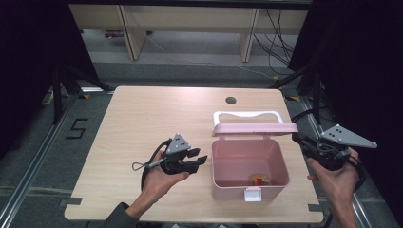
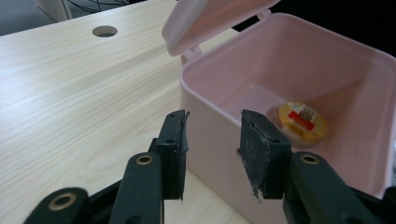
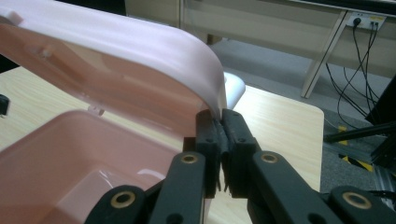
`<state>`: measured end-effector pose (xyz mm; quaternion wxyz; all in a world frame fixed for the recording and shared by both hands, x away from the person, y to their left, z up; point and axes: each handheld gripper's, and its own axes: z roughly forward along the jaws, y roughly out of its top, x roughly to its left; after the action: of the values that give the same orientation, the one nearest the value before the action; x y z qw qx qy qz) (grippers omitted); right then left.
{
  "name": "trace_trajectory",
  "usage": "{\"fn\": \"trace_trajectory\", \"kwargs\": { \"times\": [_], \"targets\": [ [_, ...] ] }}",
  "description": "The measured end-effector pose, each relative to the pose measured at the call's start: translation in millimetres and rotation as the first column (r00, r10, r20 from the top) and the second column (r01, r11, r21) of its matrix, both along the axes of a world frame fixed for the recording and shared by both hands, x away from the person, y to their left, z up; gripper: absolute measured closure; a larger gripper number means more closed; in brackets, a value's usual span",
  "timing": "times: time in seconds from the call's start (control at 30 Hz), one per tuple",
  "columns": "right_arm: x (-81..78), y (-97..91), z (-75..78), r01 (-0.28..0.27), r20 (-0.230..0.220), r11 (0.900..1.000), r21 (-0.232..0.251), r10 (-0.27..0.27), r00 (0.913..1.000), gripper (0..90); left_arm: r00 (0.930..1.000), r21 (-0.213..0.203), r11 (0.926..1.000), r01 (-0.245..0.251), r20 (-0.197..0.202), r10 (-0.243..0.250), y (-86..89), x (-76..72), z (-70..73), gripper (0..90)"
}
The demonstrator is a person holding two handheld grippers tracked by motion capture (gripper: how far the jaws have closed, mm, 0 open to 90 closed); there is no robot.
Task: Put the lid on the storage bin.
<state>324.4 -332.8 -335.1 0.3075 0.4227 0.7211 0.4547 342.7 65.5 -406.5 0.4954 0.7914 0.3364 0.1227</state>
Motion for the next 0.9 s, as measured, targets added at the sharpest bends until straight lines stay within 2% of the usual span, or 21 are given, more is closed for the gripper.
{"fn": "trace_trajectory", "kwargs": {
  "times": [0.2,0.23,0.27,0.3,0.37,0.4,0.47,0.5,0.53,0.57,0.63,0.67,0.7,0.73,0.77,0.8,0.87,0.9],
  "targets": [
    [-8.8,-2.4,-4.7,-0.015,-0.008,0.9999,-0.005,0.015,0.9999,86.1,0.9999,0.029,0.9995,0.01,-0.003,-0.01,12.6,-14.0,-1.9,58.9],
    [-11.3,-1.1,-5.2,-0.005,-0.026,0.9999,0.014,0.005,0.9996,86.0,0.9997,0.027,0.9994,0.023,-0.007,-0.023,16.9,-18.9,-4.4,58.7],
    [-11.7,-3.1,-5.9,-0.021,-0.016,0.9998,-0.007,0.021,0.9997,85.9,0.9997,0.033,0.9992,0.023,0.0,-0.023,19.1,-21.4,-5.7,58.2],
    [-13.1,-3.3,-6.8,-0.022,-0.019,0.9997,-0.008,0.021,0.9996,85.8,0.9998,0.037,0.9991,0.019,0.0,-0.019,21.2,-24.2,-6.8,57.7],
    [-17.2,-3.4,-8.5,-0.026,-0.043,0.9997,0.004,0.026,0.9987,85.6,0.9997,0.026,0.9994,0.023,0.002,-0.023,26.4,-28.0,-9.5,55.6],
    [-17.1,-4.9,-9.5,-0.031,-0.028,0.9995,-0.009,0.03,0.9991,85.5,0.9999,0.024,0.9996,0.015,-0.001,-0.015,29.5,-30.4,-9.8,55.1],
    [-19.3,-4.8,-12.2,-0.042,-0.038,0.9991,0.01,0.043,0.9983,85.3,0.9999,0.017,0.9998,0.011,0.002,-0.011,34.8,-34.1,-12.3,54.2],
    [-21.1,-5.4,-13.2,-0.036,-0.037,0.9994,0.003,0.036,0.9987,85.3,0.9998,0.021,0.9996,0.017,-0.007,-0.017,37.7,-35.7,-13.7,53.3],
    [-24.0,-4.9,-14.1,-0.027,-0.062,0.9996,0.011,0.028,0.9977,85.2,0.9999,0.028,0.9995,0.013,-0.011,-0.013,40.0,-37.8,-15.3,51.9],
    [-24.3,-6.2,-15.1,-0.045,-0.054,0.999,0.0,0.045,0.9975,85.1,1.0,0.02,0.9998,0.005,-0.008,-0.004,42.2,-40.2,-18.5,50.6],
    [-26.4,-6.8,-17.5,-0.05,-0.055,0.9987,-0.008,0.05,0.9972,85.0,0.9998,0.034,0.9994,0.005,-0.018,-0.004,46.3,-43.4,-21.3,49.8],
    [-29.4,-5.2,-18.3,-0.034,-0.079,0.9993,0.011,0.035,0.9963,85.0,0.9999,0.028,0.9996,0.001,-0.012,-0.001,47.8,-44.8,-24.0,49.3],
    [-28.3,-6.4,-20.5,-0.043,-0.047,0.9991,-0.007,0.043,0.998,85.0,0.9998,0.038,0.9993,0.001,-0.019,0.0,49.8,-46.4,-25.5,49.0],
    [-30.2,-7.2,-20.7,-0.053,-0.068,0.9985,-0.013,0.052,0.9964,84.9,0.9998,0.031,0.9995,0.0,-0.021,0.001,50.5,-47.6,-27.9,48.6],
    [-32.9,-6.0,-21.6,-0.046,-0.093,0.9989,0.004,0.046,0.9946,84.9,0.9997,0.037,0.9993,-0.001,-0.024,0.002,51.8,-49.1,-29.4,48.5],
    [-32.1,-7.7,-22.9,-0.062,-0.073,0.998,-0.015,0.061,0.9955,84.9,0.9997,0.037,0.9993,-0.001,-0.024,0.002,51.8,-49.1,-29.4,48.2],
    [-34.5,-7.8,-25.6,-0.06,-0.079,0.9981,-0.016,0.058,0.9952,84.9,0.9995,0.051,0.9987,0.0,-0.031,0.002,56.0,-53.5,-33.5,47.6],
    [-37.6,-7.0,-25.9,-0.05,-0.113,0.9988,0.001,0.05,0.9924,84.9,0.9994,0.047,0.9989,0.007,-0.033,-0.005,57.5,-54.5,-34.9,47.4]
  ]
}}
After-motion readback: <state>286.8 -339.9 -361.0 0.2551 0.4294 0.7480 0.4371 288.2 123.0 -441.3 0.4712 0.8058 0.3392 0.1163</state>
